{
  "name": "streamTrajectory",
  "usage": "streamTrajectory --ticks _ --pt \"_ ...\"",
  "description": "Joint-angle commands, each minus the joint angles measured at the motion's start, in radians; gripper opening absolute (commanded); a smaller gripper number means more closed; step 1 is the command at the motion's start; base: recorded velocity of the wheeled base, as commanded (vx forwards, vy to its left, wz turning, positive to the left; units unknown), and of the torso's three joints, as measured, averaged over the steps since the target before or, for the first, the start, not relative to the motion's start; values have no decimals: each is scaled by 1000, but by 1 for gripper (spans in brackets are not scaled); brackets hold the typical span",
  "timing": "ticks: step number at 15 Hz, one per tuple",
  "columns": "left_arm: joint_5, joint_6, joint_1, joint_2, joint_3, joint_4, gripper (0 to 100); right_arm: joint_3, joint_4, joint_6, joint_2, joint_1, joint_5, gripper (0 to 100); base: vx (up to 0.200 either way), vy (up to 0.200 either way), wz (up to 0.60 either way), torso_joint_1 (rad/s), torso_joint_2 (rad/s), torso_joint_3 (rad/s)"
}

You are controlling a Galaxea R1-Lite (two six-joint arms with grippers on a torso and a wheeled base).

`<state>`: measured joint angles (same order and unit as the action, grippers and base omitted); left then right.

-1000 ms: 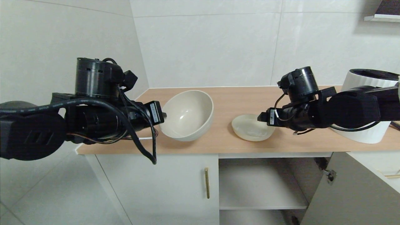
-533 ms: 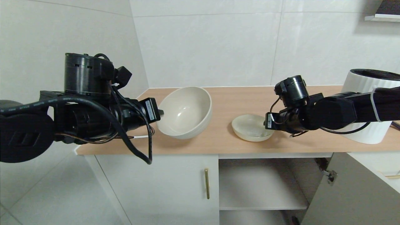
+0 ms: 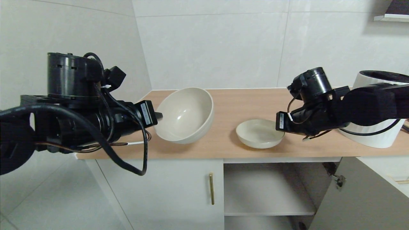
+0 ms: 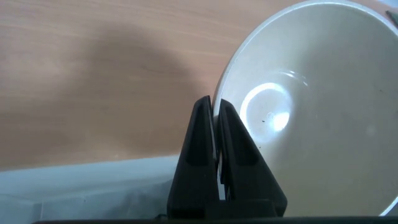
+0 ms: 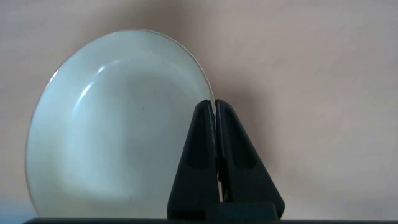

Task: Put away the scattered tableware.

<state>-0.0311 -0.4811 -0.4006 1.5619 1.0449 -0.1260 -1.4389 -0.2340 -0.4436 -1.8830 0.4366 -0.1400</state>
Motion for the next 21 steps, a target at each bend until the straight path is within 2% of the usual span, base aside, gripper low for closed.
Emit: streamTrajectory --ticks 1,2,6,9,13,21 --pt "2 -1 -1 -65 -37 0 0 38 -79 -32 191 -1 134 0 0 0 0 0 0 0" --pt "11 -1 -1 -89 -80 0 0 111 -77 -27 246 1 138 0 0 0 0 0 0 0" --pt "22 -1 -6 -125 -152 0 0 235 -56 -6 286 5 132 0 0 0 0 0 0 0" --pt "26 -2 -20 -111 -163 0 0 292 -16 56 289 4 102 0 -133 0 0 -2 0 2" --pt "28 -14 -33 -103 -163 0 0 321 45 57 280 4 92 0 -200 0 0 2 0 0" --pt "26 -14 -33 -75 -161 0 0 321 73 57 222 2 57 0 0 0 0 -7 16 9"
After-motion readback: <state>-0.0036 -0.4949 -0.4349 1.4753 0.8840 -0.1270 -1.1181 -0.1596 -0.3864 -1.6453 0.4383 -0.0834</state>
